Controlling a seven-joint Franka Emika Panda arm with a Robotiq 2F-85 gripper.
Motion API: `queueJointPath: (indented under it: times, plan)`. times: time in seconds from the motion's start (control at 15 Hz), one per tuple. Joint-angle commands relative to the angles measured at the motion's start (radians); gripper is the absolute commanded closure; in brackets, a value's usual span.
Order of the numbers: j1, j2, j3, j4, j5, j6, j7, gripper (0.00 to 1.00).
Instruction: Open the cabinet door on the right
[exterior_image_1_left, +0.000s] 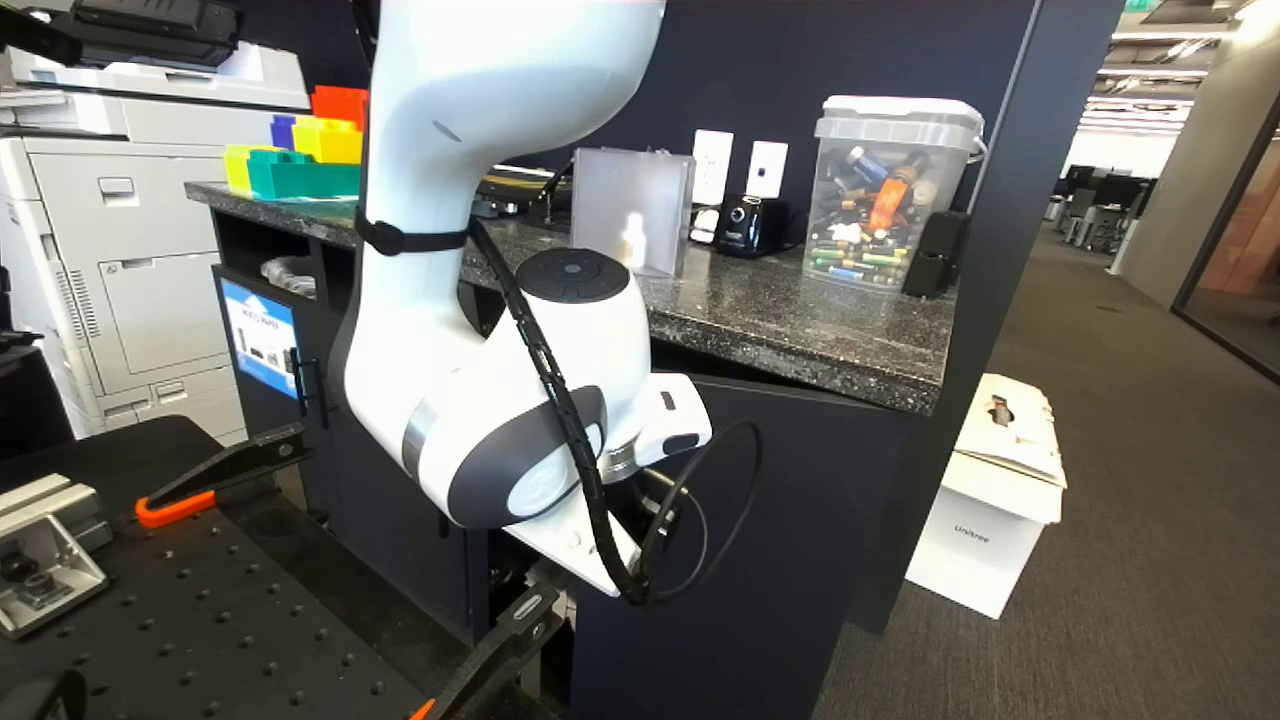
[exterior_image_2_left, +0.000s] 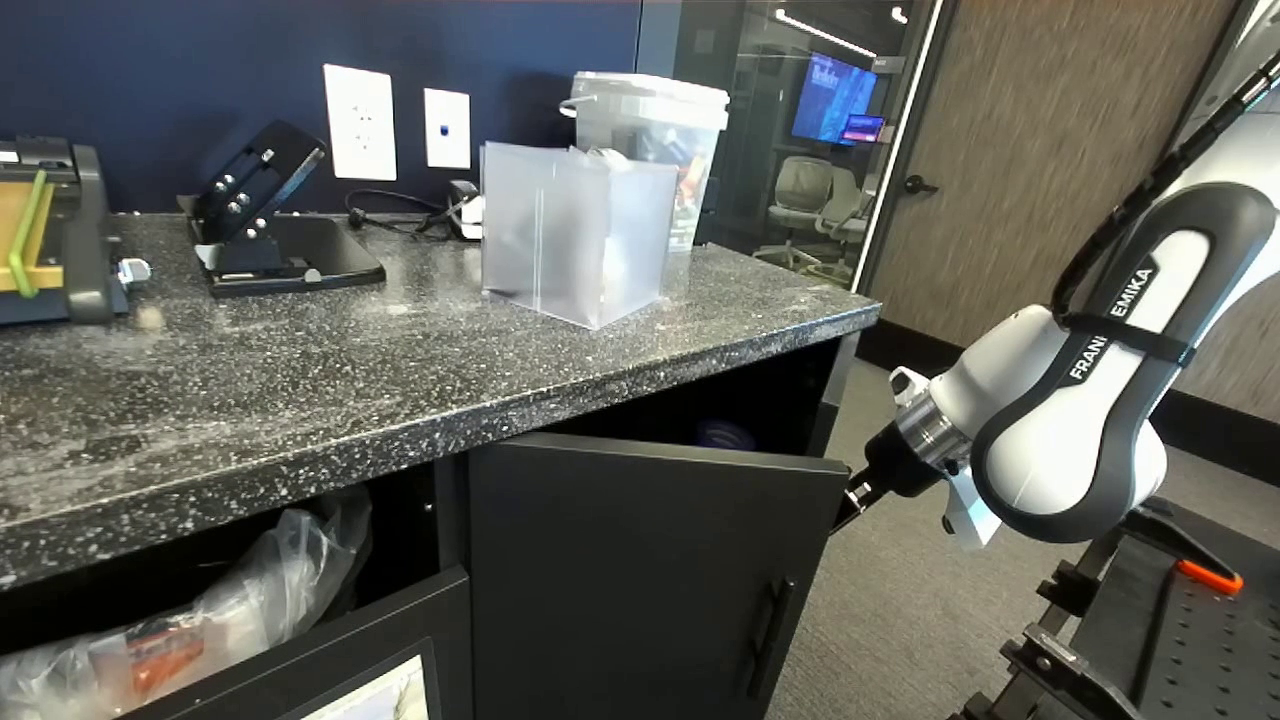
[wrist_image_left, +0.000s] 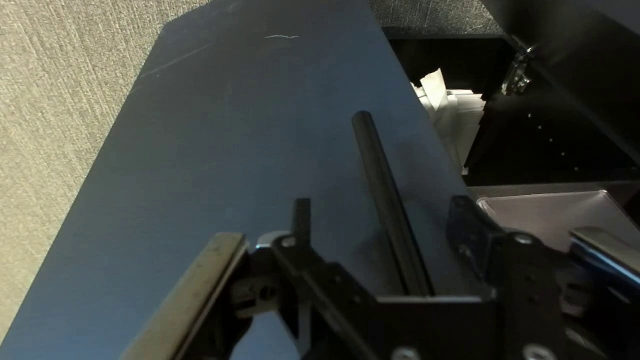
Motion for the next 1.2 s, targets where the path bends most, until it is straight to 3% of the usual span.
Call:
queueJointPath:
  times: [0.0, 0.87, 0.93, 1.13]
  plan:
    - [0.087, -0.199, -0.116, -0.120, 0.075, -0.118, 0.090, 0.01]
    - [0.117, -0.194, -0.134, -0.168, 0.084, -0.094, 0.090, 0.00]
    - [0.136, -0.209, -0.156, -0.185, 0.111, -0.100, 0.101, 0.00]
    - [0.288, -0.357, -0.331, -0.315, 0.221, -0.161, 0.129, 0.00]
